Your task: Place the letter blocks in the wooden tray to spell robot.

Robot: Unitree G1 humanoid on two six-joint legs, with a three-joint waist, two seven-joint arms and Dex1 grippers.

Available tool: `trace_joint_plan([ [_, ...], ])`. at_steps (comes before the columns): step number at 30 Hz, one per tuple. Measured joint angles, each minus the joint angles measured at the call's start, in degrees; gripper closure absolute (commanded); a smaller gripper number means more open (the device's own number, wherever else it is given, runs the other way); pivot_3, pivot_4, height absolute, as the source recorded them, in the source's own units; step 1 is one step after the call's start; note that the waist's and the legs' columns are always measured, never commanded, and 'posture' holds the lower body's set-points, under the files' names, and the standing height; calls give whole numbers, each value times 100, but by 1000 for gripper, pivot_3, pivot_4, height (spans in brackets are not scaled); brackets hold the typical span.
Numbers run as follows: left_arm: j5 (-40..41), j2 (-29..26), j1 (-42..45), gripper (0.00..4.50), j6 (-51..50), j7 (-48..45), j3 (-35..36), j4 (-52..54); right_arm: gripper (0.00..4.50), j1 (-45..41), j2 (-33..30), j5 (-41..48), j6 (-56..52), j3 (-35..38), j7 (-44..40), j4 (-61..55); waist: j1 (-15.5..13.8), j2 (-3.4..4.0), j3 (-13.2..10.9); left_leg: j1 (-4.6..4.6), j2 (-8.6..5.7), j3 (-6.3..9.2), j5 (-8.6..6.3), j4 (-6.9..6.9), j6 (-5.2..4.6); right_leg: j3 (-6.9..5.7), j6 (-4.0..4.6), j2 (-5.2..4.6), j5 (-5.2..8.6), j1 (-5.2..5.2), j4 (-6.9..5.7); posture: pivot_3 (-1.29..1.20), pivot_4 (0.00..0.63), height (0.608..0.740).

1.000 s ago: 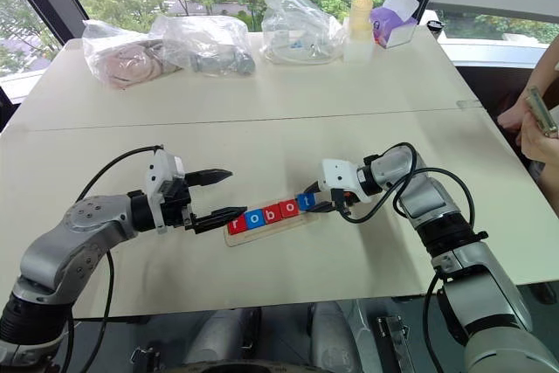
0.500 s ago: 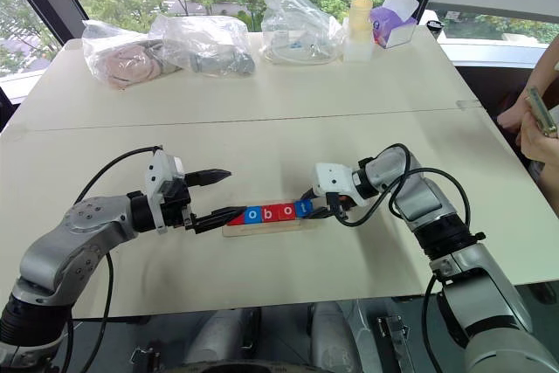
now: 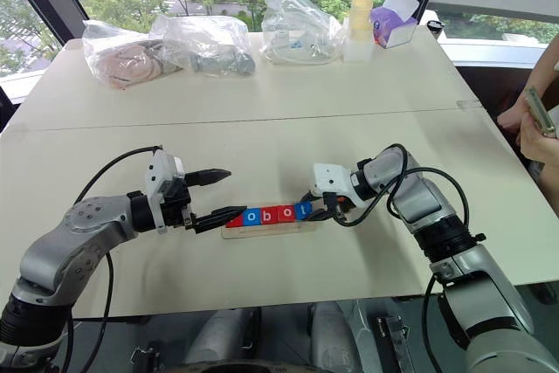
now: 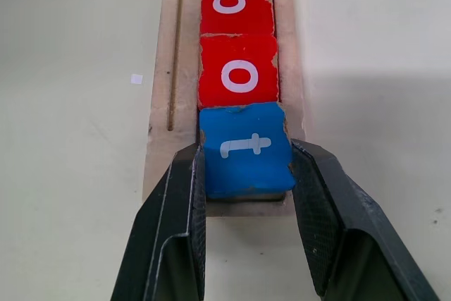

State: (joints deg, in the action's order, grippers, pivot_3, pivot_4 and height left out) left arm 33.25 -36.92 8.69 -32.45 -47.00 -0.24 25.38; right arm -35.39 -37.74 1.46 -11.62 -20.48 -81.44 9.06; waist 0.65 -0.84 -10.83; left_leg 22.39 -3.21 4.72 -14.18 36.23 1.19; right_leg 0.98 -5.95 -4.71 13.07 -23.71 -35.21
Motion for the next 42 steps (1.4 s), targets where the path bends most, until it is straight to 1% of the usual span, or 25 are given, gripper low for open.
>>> trace_joint_plan([
  [10, -1, 13, 53, 0, 3, -16, -3, -3, 3364, 5, -162, 225, -677, 42, -51, -518, 2, 0, 0, 0, 0, 0, 0, -1, 0, 0, 0, 0, 0, -1, 0, 0, 150, 740],
  [17, -6, 43, 71, 0, 6, -22, -9, -30, 3364, 96, -165, 270, -1020, 42, 69, -659, 1, 0, 0, 0, 0, -1, 0, 1, 0, 0, 0, -1, 0, -1, 0, 0, 150, 740],
  [26, -8, 68, 99, 0, 7, -23, -12, -33, 3364, 96, -158, 216, -1035, 35, 273, -650, 2, 0, 0, 0, 0, -1, 0, 1, 0, 0, 0, 0, 0, -1, 0, 0, 150, 740],
  [38, -8, 90, 110, 0, 6, -18, -12, -35, 3364, 160, -155, 214, -1034, -92, 304, -649, 3, 0, 0, 0, 0, -1, 0, 1, 0, 0, 0, 0, 0, -1, 0, 0, 150, 740],
  [40, -8, 93, 110, 0, 6, -16, -13, -35, 2309, 160, -154, 215, -1034, -98, 310, -649, 3, 0, 0, 0, 0, -1, 0, 1, 0, 0, 0, 0, 0, -1, -1, 0, 150, 740],
  [41, -8, 94, 110, 0, 6, -15, -13, -35, 1935, 160, -154, 215, -1036, -108, 312, -649, 2, 0, 0, 0, 0, -1, 0, 1, 0, 0, 0, 0, 0, -1, -1, 0, 150, 740],
  [42, -8, 94, 110, 0, 7, -14, -13, -35, 1414, 160, -153, 222, -1037, -114, 300, -651, 2, 0, 0, 0, 0, -1, 0, 1, 0, 0, 0, 0, 0, -1, -1, 0, 150, 740],
])
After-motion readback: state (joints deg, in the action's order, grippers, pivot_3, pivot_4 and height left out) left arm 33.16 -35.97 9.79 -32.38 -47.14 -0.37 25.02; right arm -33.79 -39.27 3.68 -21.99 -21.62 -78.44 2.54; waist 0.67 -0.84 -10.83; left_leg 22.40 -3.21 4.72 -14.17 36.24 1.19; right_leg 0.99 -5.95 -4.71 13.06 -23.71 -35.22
